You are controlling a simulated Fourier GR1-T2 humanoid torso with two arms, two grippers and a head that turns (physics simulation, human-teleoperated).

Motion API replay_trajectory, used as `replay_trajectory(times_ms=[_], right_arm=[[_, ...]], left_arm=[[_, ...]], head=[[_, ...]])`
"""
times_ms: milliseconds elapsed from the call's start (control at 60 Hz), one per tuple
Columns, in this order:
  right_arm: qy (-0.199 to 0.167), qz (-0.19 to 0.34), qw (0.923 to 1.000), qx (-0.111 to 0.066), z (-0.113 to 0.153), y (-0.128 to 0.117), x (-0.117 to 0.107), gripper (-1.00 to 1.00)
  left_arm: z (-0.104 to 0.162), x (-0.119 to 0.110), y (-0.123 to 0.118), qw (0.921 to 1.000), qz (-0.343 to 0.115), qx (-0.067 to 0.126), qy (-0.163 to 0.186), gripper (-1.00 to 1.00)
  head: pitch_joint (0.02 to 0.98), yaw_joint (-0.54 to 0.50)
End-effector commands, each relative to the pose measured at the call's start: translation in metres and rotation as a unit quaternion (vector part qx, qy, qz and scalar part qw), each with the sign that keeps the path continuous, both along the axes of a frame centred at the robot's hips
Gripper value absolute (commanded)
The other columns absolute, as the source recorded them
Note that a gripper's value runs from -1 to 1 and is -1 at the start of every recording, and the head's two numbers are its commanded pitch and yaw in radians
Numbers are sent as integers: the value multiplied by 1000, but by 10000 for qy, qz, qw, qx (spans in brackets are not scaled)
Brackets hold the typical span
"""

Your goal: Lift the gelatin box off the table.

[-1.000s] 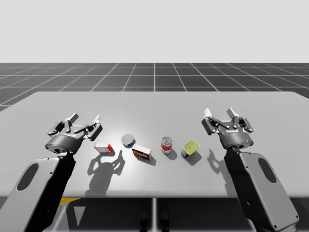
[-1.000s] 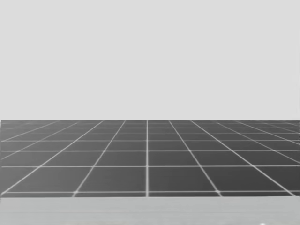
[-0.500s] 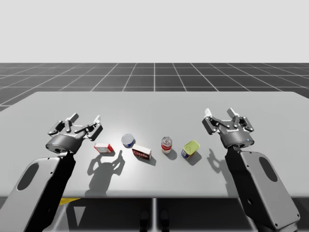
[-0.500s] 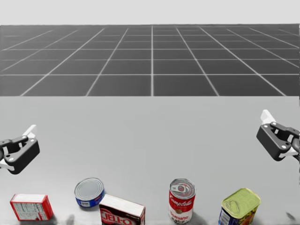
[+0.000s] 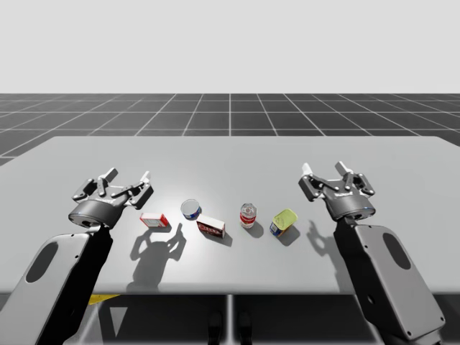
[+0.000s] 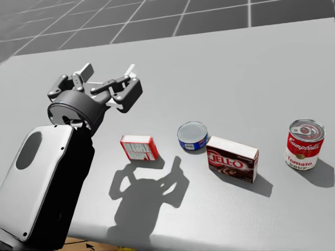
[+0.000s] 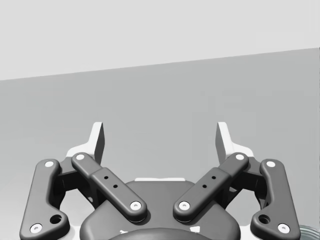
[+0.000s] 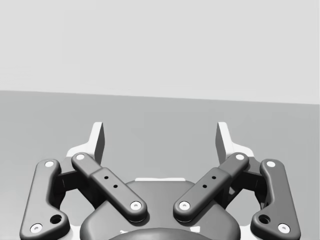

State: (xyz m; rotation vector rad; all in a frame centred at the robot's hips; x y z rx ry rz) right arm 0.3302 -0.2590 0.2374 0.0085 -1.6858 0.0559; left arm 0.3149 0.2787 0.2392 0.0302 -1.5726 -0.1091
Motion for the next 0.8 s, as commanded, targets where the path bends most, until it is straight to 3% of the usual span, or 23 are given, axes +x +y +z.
replay_trajectory(times_ms=[17,233,417,483,550,600,633,700,800], right_arm=[[54,30,10000,-45,-2,2,1,-1000],[104,55,9999,-44,-3,2,1,-1000],[137,26,9999,-60,-4,2,1,-1000],[149,19,9999,-60,-4,2,1,-1000],[161,-1,9999,-54,-5,2,1,-1000],[161,-30,9998,-58,-5,1,1,-1000],[161,-46,9998,-52,-5,1,0,-1000],[163,-53,9998,-37,-5,0,0,-1000],[163,-65,9998,-18,-5,0,0,-1000]], left_arm=[[1,0,-1,10000,-36,-25,2,-1000],[1,0,-3,9999,-79,-97,21,-1000],[13,-8,-7,9988,-276,-385,137,-1000],[20,-16,-8,9987,-362,-347,106,-1000],[24,-25,-8,9973,-522,-469,212,-1000],[25,-35,-9,9984,-428,-295,229,-1000],[24,-41,-9,9976,-494,-342,332,-1000],[22,-58,-5,9974,-557,-156,422,-1000],[16,-77,-2,9969,-622,-61,479,-1000]], head=[[802,372],[820,399],[823,393],[826,393],[826,396],[827,400],[828,402],[825,406],[826,406]])
